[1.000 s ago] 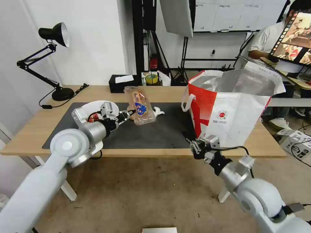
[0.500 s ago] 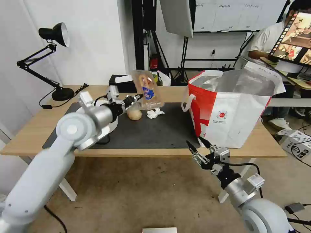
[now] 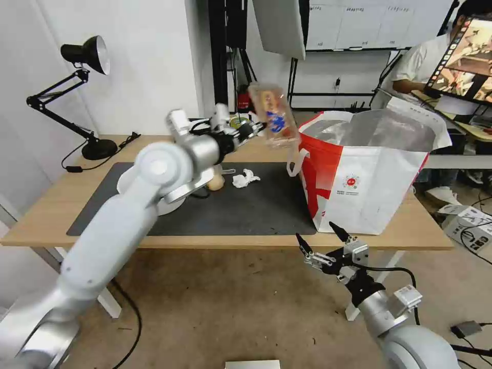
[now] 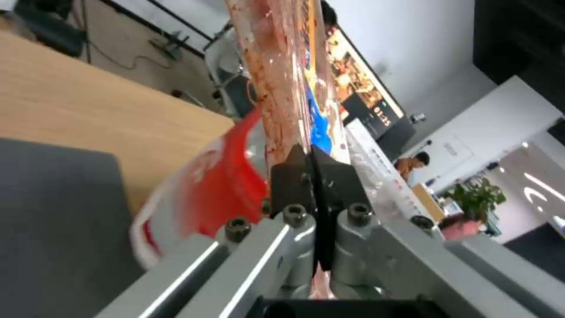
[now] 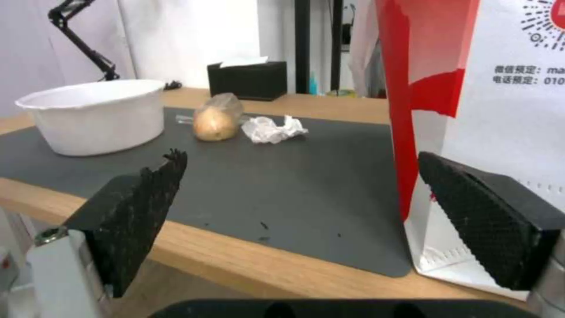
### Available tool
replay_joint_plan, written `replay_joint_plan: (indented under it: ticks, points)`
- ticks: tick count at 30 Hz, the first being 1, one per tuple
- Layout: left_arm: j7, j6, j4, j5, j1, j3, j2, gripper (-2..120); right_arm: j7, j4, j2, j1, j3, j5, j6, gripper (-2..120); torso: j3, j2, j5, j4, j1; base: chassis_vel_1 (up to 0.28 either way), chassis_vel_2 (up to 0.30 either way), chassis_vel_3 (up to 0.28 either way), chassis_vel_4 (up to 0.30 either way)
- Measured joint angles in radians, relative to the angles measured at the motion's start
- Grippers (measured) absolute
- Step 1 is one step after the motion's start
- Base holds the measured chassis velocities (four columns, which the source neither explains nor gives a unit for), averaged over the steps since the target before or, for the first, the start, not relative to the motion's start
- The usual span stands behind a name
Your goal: Pick up the trash from the table and place it into the takeout bag.
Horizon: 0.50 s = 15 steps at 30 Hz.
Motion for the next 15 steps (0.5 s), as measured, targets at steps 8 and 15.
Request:
replay_joint_plan:
  ticks: [8, 15]
  points:
    - [0.004, -0.02, 0.112, 0.038, -0.088, 0.08, -0.1, 0, 0.0, 0.0, 0.006, -0.007, -0.001, -0.014, 0.002, 100, 0.0, 0.0, -0.0001, 0.0, 0.0, 0.0, 0.0, 0.0, 0.0]
    - [0.005, -0.043, 0.195, 0.075, -0.146, 0.134, -0.178, 0, -0.001, -0.007, 0.005, -0.005, -0.009, -0.021, 0.002, 100, 0.0, 0.0, 0.0, 0.0, 0.0, 0.0, 0.0, 0.0, 0.0]
